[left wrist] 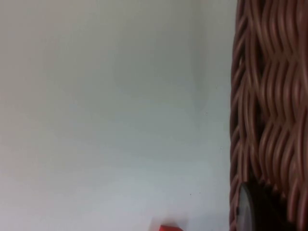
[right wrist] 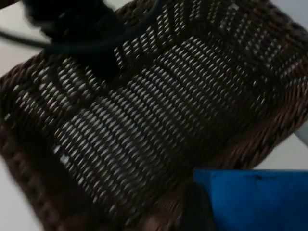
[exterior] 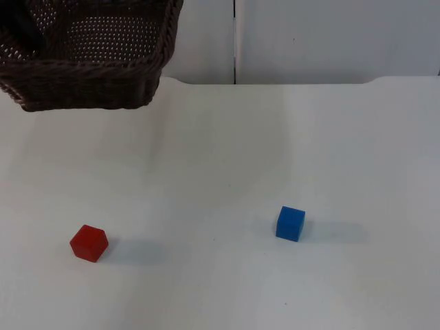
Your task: Pick up the basket with the left hand and place the largest block into the basket with the right hand.
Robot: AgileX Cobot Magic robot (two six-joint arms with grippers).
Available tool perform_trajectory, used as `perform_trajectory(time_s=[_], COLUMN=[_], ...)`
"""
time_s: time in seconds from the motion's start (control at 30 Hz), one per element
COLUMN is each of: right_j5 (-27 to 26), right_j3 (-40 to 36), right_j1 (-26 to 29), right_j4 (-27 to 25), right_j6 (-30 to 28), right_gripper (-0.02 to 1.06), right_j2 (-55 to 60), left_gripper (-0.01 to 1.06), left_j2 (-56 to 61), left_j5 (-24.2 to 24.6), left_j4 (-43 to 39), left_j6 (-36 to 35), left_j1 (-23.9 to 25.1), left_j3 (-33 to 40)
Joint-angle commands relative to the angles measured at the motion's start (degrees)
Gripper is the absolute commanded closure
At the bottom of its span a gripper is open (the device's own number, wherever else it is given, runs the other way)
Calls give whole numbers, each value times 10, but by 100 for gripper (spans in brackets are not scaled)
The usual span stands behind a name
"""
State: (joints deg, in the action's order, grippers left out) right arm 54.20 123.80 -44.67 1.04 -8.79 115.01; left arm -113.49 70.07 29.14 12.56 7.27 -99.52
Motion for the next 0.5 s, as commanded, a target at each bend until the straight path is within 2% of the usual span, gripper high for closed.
perform_trajectory(time_s=[0.0, 0.1, 0.3, 0.4, 0.47], right_j5=[18, 33, 24, -24, -38], right_j3=[55, 140, 206, 217, 217], right_j1=[10, 23, 28, 30, 30], right_j4=[2, -2, -26, -65, -78], right_j6=[4, 19, 13, 1, 1], right_gripper=[105, 105, 105, 105, 105], right_j2=[35, 93, 152, 180, 187], left_gripper=[105, 105, 105, 105, 105], left_j2=[7, 7, 7, 7, 7], left_j5=[-1, -1, -1, -1, -1], left_j4=[19, 19, 19, 19, 19], left_j6=[4, 4, 4, 4, 4], left_j1=[1, 1, 1, 1, 1], left_j3=[-1, -1, -1, -1, -1])
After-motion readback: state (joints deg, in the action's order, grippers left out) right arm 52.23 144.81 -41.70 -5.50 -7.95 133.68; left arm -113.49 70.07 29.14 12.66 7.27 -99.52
